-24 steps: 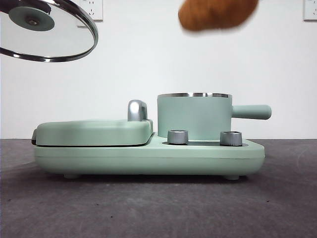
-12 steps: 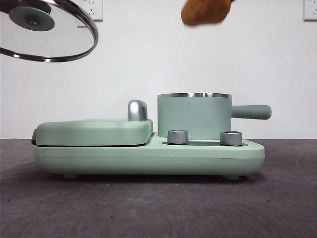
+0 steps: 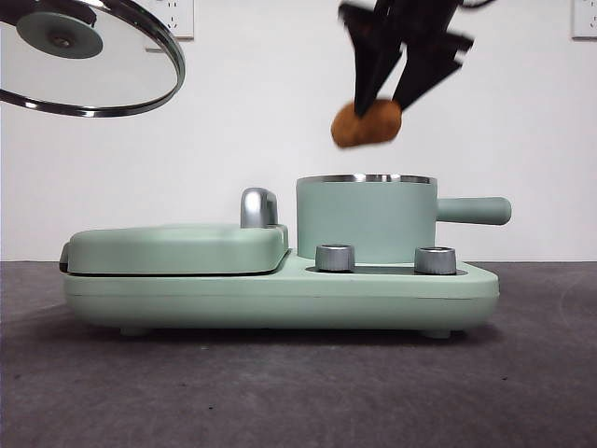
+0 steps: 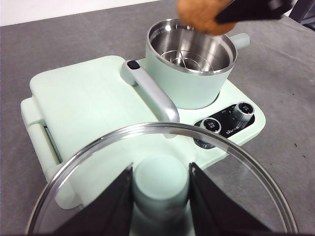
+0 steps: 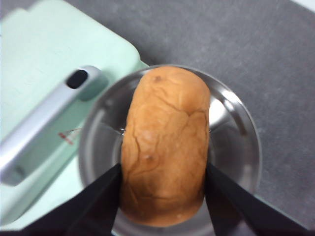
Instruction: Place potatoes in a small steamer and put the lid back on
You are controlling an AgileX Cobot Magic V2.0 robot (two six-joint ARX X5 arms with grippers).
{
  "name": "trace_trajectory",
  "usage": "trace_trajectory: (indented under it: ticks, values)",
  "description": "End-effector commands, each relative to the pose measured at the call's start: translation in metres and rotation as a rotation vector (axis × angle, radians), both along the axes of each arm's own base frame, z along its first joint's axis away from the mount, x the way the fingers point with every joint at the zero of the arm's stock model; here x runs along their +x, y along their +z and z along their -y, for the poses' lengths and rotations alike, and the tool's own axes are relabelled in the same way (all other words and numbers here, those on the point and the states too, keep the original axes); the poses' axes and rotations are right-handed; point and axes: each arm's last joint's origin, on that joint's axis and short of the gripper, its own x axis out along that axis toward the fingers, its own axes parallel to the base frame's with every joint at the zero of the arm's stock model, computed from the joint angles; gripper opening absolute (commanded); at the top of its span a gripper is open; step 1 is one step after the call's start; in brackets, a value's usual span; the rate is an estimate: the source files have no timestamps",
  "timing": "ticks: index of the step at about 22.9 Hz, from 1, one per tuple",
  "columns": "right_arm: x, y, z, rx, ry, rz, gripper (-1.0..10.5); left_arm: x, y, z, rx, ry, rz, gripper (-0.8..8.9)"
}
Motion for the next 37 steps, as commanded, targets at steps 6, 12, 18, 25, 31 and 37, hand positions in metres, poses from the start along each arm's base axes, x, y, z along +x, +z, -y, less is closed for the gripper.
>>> trace_trajectory:
  ticks: [6,12,18,25,31,37]
  values:
    - [0.029,-0.031,-0.009,-0.042,0.018,-0.029,2.2,0.000,0.007,0.001,-0.015,-0.003,0.042,0.16]
    - [0.044,-0.055,-0.010,-0.062,0.006,-0.072,2.2,0.000,0.007,0.001,-0.015,-0.002,0.042,0.16]
    - [0.049,-0.065,-0.011,-0.070,0.005,-0.090,2.2,0.000,0.007,0.001,-0.015,-0.002,0.042,0.16]
    - [0.049,-0.063,-0.012,-0.066,0.009,-0.088,3.4,0.000,0.007,0.001,-0.015,-0.002,0.042,0.16]
    - [0.008,0.006,0.007,-0.009,-0.007,-0.015,3.4,0.000,0.007,0.001,-0.015,-0.002,0.042,0.16]
    - [-0.070,0.057,0.043,0.048,-0.014,0.109,3.3,0.000,0.007,0.001,-0.015,-0.003,0.043,0.16]
